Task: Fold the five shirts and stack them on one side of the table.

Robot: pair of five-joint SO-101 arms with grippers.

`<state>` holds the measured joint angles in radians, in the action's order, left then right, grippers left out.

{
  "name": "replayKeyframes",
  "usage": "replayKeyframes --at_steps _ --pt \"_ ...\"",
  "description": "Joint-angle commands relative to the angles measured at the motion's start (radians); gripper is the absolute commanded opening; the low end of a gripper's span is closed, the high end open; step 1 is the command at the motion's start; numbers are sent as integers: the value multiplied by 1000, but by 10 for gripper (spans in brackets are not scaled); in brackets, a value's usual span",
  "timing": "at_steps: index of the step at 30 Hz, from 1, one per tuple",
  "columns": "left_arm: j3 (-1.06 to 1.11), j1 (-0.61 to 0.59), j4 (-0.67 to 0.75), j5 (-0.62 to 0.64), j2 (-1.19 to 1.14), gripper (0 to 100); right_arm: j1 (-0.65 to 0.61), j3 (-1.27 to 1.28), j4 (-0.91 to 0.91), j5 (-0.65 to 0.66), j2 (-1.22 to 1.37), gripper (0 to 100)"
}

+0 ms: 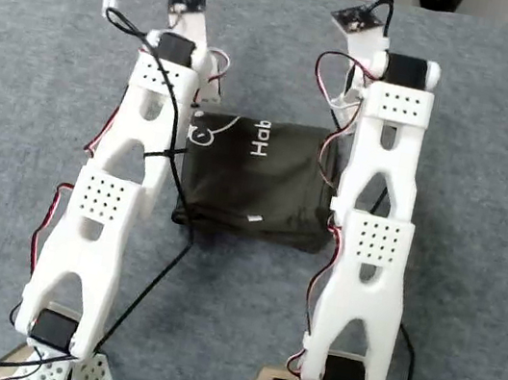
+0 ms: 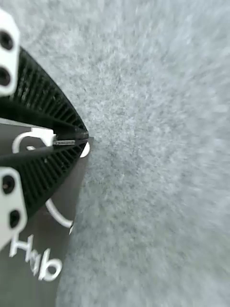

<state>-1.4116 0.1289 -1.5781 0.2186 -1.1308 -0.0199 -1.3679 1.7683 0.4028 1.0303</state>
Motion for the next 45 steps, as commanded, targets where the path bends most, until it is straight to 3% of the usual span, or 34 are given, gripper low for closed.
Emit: replayKeyframes --at_steps 1,6,15,23,27,32,39,45 --pt "-216 -14 -120 2 16 18 -7 131 20 -11 -251 5" --pt "-242 17 -184 -120 24 18 -48 466 12 9 -568 5" --pt "-60 46 -187 -124 84 18 -108 989 -58 60 -921 5" --pt "563 49 -166 -121 561 18 -111 1483 -305 94 -1086 5" --pt "764 17 -11 -120 662 18 -111 1609 -399 94 -1104 5" --pt "888 15 157 -118 622 18 -114 1636 -470 86 -1063 5" --pt "898 14 379 -5 524 18 -160 1635 -491 58 -998 5" --pt "898 32 479 29 441 18 -153 1646 -476 63 -961 5"
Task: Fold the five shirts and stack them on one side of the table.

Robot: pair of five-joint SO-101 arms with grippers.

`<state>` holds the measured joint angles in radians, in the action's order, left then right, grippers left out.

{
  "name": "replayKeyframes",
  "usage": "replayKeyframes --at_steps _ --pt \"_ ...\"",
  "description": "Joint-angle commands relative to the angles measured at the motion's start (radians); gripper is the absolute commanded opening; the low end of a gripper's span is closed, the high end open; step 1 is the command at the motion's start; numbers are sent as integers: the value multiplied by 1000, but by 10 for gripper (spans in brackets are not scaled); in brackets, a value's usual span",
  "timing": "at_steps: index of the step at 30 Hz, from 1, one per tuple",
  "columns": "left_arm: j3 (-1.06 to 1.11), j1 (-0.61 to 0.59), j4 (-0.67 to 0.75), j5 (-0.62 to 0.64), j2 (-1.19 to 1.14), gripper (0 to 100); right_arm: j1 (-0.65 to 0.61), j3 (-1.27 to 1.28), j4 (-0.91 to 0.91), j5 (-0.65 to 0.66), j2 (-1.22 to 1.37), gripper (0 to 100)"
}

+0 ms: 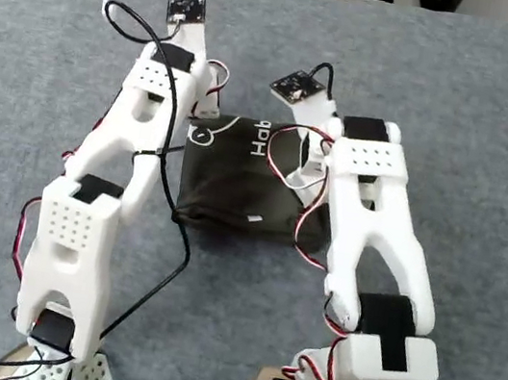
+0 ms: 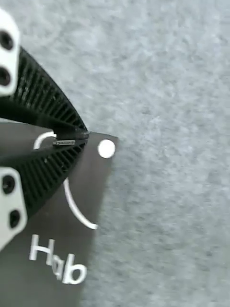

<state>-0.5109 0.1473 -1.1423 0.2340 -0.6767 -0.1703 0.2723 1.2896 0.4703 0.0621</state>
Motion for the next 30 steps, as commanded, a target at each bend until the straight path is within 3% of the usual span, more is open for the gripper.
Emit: replayKeyframes --at_steps 1,3,6,18,30 --pt "-3 15 55 14 -36 18 7 15 8 -3 13 5" --pt "-18 32 66 8 -77 18 22 35 8 -3 21 5" --pt "-112 57 -28 -25 -133 18 31 77 -18 12 31 5" --pt "-709 51 -328 -31 -469 18 151 90 -86 66 93 5" --pt "-1126 51 -623 -80 -542 18 119 -217 129 60 -4 5"
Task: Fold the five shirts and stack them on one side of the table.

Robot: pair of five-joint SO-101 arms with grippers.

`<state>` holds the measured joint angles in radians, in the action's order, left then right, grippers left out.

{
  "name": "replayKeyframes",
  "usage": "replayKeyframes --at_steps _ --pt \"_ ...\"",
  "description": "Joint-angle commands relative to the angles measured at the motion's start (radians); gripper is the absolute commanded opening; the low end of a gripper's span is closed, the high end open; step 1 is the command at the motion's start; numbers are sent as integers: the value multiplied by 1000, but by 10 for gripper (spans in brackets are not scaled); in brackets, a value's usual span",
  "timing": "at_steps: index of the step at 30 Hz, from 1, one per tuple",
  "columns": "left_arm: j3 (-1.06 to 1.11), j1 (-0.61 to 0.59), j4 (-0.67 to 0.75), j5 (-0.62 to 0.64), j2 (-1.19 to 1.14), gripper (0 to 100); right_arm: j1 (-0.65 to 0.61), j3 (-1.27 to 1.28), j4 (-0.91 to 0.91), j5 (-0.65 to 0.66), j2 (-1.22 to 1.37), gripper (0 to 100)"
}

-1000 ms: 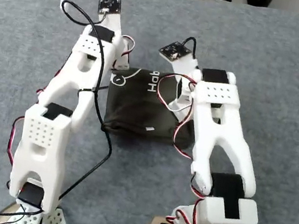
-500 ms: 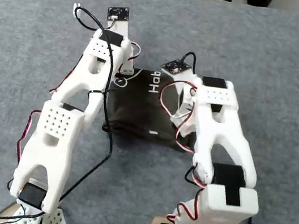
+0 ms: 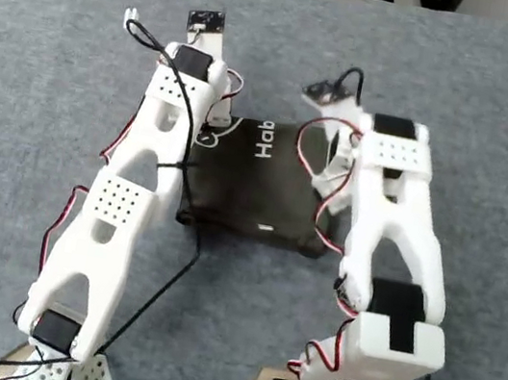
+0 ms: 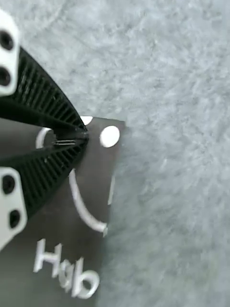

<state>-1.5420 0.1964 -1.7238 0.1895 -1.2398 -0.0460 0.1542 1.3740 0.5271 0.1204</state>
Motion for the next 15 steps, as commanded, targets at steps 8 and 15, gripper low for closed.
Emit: replayKeyframes --at_steps 8,15 --pt "284 -44 -43 -114 295 18 -16 -360 31 8 116 5" --pt "890 46 18 -58 773 18 -16 -734 115 3 389 5"
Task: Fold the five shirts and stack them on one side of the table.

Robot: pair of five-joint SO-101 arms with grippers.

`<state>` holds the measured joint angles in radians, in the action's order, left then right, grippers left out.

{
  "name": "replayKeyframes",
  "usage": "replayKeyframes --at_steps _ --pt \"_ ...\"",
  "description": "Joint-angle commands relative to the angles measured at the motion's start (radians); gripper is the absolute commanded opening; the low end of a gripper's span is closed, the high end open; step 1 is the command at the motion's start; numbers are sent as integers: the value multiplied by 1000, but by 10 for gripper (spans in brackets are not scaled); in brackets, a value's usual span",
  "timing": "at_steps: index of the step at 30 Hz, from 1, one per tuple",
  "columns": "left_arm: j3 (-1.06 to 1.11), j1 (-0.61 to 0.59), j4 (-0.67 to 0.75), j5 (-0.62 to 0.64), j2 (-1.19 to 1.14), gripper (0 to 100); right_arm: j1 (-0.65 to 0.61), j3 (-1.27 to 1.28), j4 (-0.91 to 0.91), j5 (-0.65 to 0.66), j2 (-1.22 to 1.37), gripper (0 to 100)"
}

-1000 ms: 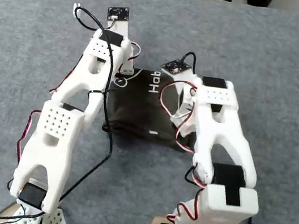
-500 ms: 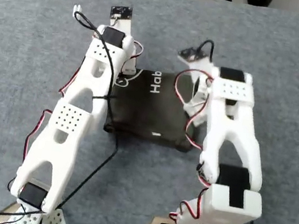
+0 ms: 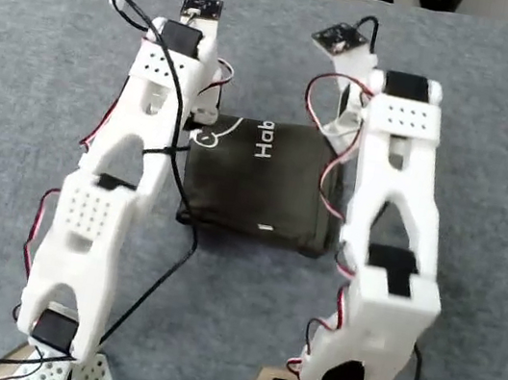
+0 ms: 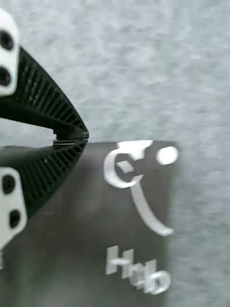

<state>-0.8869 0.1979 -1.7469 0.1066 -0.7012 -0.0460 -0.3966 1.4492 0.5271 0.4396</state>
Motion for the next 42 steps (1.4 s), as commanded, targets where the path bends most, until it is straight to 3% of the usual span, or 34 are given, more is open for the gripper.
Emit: replayKeyframes --at_steps 1,7,12,30,42 --pt "316 58 77 34 285 18 -16 -240 61 3 102 5" --pt "856 103 354 104 530 18 -16 -550 169 3 280 5" --pt "1129 106 509 120 654 18 -24 -736 241 3 414 5" --pt "1227 106 598 97 582 18 -25 -1006 230 3 745 5" --pt "1206 106 591 49 561 18 -18 -1049 235 3 766 5"
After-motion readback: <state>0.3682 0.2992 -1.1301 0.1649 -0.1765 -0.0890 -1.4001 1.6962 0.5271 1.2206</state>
